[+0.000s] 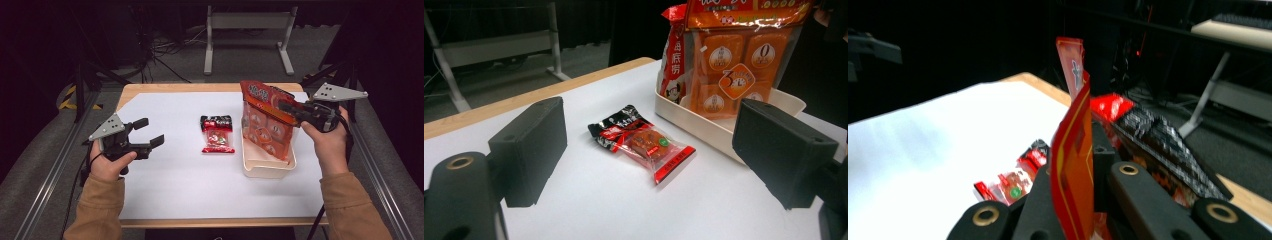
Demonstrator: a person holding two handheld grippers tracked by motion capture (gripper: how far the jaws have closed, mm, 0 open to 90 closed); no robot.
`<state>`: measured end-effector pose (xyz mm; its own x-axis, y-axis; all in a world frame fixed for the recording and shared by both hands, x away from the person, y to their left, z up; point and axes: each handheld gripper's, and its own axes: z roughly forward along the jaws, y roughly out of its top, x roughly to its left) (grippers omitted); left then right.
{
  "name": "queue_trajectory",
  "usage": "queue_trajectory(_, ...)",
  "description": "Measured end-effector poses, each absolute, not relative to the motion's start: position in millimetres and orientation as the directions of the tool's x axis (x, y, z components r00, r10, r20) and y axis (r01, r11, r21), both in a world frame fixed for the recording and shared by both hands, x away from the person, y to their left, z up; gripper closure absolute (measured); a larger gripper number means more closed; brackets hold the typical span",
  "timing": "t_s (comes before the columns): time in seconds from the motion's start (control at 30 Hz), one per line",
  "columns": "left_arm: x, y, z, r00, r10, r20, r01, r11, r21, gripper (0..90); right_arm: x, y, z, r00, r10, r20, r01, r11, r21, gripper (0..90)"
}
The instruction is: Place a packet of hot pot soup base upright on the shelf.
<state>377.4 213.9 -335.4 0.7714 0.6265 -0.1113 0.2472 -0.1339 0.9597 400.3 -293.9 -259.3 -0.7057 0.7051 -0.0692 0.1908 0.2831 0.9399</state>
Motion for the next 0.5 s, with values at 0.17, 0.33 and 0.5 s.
queue_trajectory(0.17, 378.2, 213.4, -336.6, 0.772, 0.625, -0.114, 0.251, -0.135, 0.959, 15.2, 401.3, -297.2, -271.7, -0.709, 0.704, -0.043, 0.218, 0.278, 0.935, 89.4)
queue_trajectory(0.33, 378.4, 212.9, -337.6, 0.771, 0.625, -0.123, 0.261, -0.134, 0.956, 14.5, 397.5, -298.5, -281.7, -0.714, 0.699, -0.041, 0.229, 0.289, 0.929, 89.4)
queue_trajectory(0.5, 381.1, 210.7, -340.2, 0.770, 0.626, -0.123, 0.264, -0.137, 0.955, 12.1, 391.0, -304.5, -292.1, -0.715, 0.699, -0.017, 0.246, 0.274, 0.930, 89.5)
